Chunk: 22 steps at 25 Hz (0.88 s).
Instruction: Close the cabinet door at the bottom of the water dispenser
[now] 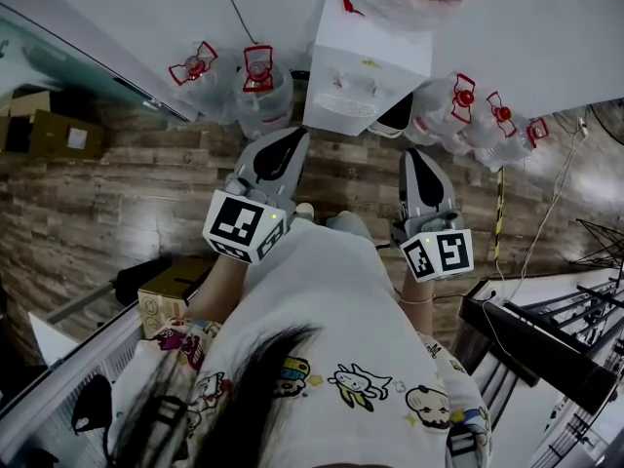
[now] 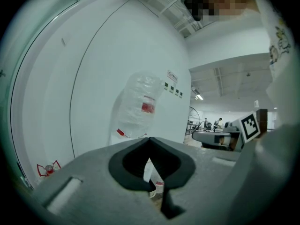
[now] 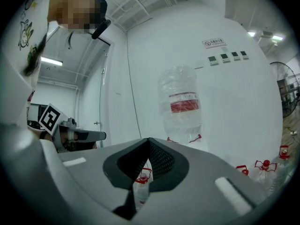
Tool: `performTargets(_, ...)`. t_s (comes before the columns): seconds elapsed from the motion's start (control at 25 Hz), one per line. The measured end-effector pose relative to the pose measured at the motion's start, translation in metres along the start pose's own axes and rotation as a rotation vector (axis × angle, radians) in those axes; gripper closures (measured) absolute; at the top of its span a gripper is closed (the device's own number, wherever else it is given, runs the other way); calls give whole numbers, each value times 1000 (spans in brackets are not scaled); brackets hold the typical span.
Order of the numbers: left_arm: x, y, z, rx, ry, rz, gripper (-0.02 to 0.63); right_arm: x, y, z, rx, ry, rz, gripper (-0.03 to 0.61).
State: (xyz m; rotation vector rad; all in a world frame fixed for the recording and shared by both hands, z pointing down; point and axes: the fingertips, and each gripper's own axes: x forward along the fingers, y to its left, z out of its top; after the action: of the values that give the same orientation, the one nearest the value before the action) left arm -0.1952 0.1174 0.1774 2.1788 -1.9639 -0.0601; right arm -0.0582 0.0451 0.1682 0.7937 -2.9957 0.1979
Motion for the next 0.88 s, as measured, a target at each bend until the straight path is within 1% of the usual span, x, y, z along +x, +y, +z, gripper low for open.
performTargets(0.2, 1, 2, -3, -13, 7, -15, 615, -1, 1, -1, -1, 14, 8, 572)
performTargets(0.4, -3, 7, -4, 30, 20, -31, 614, -3, 2, -2, -3, 18, 13, 572)
performTargets(0.64, -10, 10, -5, 32, 16, -44, 614, -4, 6, -3, -3, 26, 20, 572)
performTargets(0.88, -11, 7, -10, 68, 46, -72, 614, -7, 3, -2, -2, 18, 14, 572)
